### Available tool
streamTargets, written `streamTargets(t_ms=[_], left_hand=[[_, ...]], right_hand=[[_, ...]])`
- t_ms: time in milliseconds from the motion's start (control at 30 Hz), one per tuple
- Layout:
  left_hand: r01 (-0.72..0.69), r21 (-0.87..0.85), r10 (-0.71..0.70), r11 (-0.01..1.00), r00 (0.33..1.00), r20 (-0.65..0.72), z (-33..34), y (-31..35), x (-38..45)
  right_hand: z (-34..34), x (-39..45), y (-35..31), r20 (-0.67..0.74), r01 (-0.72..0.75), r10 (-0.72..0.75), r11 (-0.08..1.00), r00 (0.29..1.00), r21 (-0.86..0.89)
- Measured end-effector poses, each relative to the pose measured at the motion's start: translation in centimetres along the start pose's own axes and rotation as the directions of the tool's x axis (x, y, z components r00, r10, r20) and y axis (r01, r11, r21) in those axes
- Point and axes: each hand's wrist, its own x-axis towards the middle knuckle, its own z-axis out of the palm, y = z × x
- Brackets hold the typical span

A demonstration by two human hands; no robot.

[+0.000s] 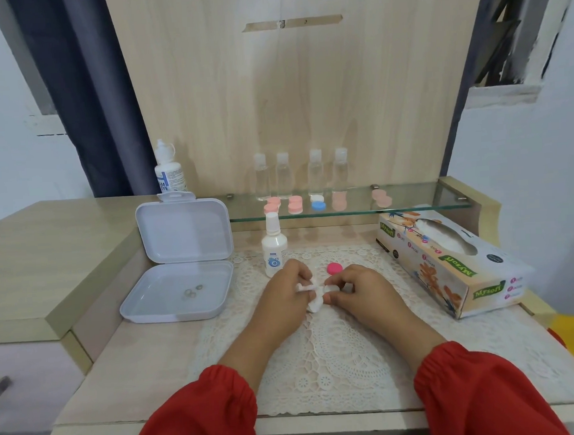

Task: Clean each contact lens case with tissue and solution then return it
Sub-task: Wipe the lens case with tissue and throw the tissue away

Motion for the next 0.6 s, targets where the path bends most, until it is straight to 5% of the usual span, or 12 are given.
streamTargets(t_ms=[67,133,233,400,500,600], left_hand=[[0.045,-0.231,-0.089,0.972,0.978,-0.186,-0.8,0.2,0.1],[0.000,-0.250,-0.085,0.968,0.941,-0.328,-1.4,0.1,0.1],[-0.087,0.000,0.085,0.996,0.976,-0.200,-0.7,-0.2,-0.3],[-0.173,0.436,0.212,0.883,0.976,-0.041,0.1,-0.3,-0.6],[-0.162,0.484,0.183,0.860,0.983,0.005,0.2,0.1,-0.4],[-0.114,0.359,0.117,0.927,0.993,0.012,0.2,0.1,0.1]], right_hand=[[0.0,0.0,-0.1,-0.001,-0.001,0.001,1.000,1.000,0.011],[0.0,0.0,-0.1,0.002,-0.005,0.005,1.000,1.000,0.015],[0.0,0.1,-0.1,0.008,-0.009,0.009,1.000,1.000,0.000],[0.1,0.1,0.0,0.012,-0.016,0.016,1.000,1.000,0.007],[0.0,0.1,0.0,0.009,-0.021,0.021,1.000,1.000,-0.004],[0.1,0.1,0.0,0.012,-0.028,0.028,1.000,1.000,-0.006]])
